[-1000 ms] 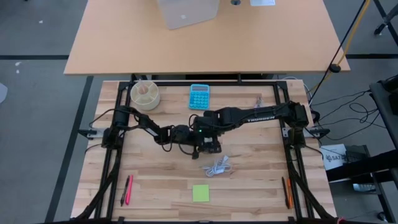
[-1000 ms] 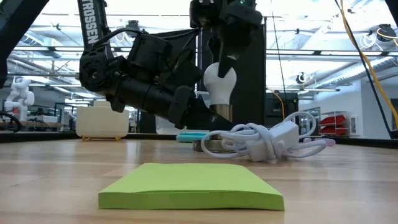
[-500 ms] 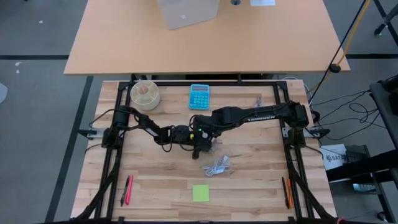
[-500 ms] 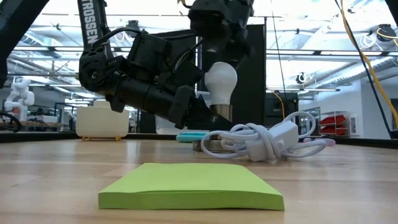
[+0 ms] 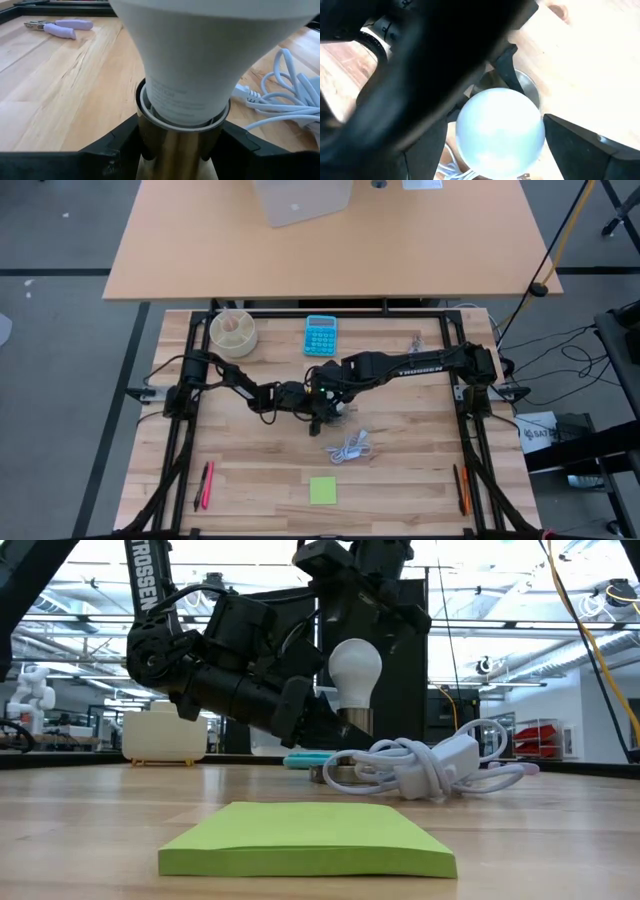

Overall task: Screw lightbulb
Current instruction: Remove the lightbulb from the lamp

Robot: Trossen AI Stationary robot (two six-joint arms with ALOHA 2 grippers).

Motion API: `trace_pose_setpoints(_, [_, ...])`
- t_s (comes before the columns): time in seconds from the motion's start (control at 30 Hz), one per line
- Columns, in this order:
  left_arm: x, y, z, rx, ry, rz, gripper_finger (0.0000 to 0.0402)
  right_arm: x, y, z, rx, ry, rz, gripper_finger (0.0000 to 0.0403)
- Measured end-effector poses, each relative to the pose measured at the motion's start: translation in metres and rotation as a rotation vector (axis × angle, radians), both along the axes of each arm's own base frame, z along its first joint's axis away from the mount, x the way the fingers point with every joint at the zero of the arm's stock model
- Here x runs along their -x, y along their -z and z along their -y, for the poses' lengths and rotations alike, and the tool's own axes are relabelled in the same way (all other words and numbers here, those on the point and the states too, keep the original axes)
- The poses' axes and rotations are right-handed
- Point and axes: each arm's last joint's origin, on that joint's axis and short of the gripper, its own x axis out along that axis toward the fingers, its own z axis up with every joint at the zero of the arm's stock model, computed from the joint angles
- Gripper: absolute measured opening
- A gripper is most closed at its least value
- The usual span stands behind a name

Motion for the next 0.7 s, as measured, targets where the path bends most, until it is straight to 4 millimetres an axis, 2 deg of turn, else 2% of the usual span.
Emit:
trace_pose_setpoints(0.23, [-0.0001, -0.0001, -0.0002, -0.002, -0.006, 0.0, 0.0197, 0.0003, 0.0, 0.0, 0.012, -0.032, -0.005, 0.032])
trace_pose_setpoints(0.7, [-0.0001, 0.0, -0.0004, -0.003, -0.009, 0.001, 0.0197, 0.0005, 0.0, 0.0001, 0.147, -0.402, -0.033, 0.0313])
